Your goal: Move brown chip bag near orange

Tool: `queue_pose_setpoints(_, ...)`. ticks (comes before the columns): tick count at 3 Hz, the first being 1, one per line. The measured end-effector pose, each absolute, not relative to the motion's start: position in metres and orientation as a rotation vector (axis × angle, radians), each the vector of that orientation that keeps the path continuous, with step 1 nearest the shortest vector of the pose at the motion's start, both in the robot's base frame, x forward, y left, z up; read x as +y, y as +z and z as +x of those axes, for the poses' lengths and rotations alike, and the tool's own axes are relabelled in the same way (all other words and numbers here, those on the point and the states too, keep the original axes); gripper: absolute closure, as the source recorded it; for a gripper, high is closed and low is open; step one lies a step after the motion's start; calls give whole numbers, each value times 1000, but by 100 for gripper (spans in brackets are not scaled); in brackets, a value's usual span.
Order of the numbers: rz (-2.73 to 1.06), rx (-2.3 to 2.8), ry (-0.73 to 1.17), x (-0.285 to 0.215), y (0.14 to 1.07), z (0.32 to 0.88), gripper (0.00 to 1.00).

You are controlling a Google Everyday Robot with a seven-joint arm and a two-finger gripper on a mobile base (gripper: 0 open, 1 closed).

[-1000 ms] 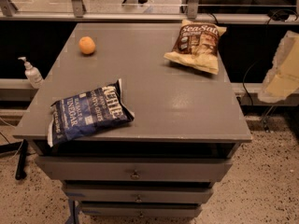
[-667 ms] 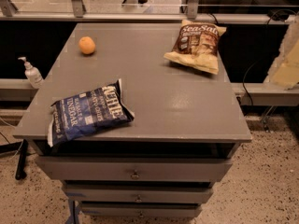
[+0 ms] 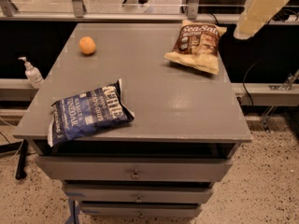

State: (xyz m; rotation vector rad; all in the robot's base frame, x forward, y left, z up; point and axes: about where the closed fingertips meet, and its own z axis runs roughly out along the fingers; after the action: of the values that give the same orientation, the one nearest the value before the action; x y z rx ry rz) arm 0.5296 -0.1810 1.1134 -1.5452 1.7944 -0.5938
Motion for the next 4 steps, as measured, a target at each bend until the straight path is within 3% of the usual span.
queue_pose_setpoints(1,-1465,1872,-563,-200,1085,588,0)
queue_pose_setpoints(4,-1291,1946,-423,-212,1039,603,0)
